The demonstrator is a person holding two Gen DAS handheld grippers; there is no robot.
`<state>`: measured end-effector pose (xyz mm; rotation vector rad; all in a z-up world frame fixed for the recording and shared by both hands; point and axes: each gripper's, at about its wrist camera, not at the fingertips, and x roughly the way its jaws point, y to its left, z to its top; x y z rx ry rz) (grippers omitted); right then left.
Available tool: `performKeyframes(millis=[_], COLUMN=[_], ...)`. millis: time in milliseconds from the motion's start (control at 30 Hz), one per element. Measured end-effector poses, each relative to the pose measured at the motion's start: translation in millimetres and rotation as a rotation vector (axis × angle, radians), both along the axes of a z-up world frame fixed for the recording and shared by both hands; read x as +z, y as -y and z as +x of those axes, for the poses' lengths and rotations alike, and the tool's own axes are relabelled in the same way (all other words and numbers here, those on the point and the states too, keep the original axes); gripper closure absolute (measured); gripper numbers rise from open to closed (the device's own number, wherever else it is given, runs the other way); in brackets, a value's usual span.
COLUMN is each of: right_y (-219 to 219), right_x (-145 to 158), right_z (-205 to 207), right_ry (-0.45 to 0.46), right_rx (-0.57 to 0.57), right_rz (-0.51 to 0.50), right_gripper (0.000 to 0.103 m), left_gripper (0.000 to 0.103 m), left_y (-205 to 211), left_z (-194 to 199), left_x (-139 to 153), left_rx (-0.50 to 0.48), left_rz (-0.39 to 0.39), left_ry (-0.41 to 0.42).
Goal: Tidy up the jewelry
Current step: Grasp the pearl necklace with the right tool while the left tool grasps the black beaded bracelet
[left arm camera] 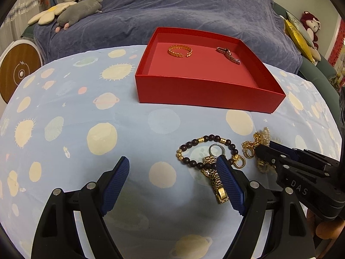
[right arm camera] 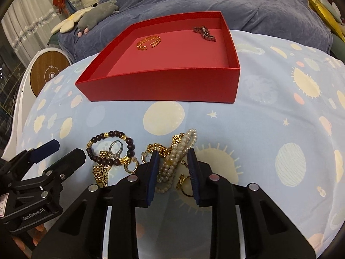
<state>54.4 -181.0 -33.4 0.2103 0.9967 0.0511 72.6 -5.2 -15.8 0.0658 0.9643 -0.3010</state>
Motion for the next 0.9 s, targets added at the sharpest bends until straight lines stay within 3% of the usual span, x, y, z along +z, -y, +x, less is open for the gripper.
performKeyframes(millis=[300,500,567,700,767,833,900], right_y=[13.8,20.8,21.6,20.9,20.2,19.7,20.4], right_x=[14.6,20.6,20.5,21.7,22.2,22.5,22.6], right_z=[-25.2,-33.8,-32.4,-32.5,-32.6,-31.9,-31.6], right_ry=[0.024,0.036,0.033,0.035,0.036,0.037,0.038], right_rx=[0.002,0.005,0.004,0.011,0.013,0.012,0.009], right_rz=[0.012,0.03,0.035,0.041,0.044,0.044,0.046], right_gripper=[0.09,0.09,0.09,0.09,0.09,0.09,0.09], left_gripper=[0.023,0.041,0.043,0.054,0.065,0.085,0.095], left_y=[10.3,16.5,20.0,23.8,24.8,26.7,27.9], left_z=[12.9,23.7,20.6,16.3,14.5,12.4,10.7], left_x=[-7.4,-20.7,-22.4,-24.0,-23.6,-22.5,-21.2], left_rx=[-0.037,-0.055,-0.069,-0.084,-0.091,-0.105,-0.118], left_rz=[0.0,0.005,0.036,0.063,0.068,0.07,0.066], left_ry=[0.01,-0.001,0.034,0.07,0.079,0.083,0.076])
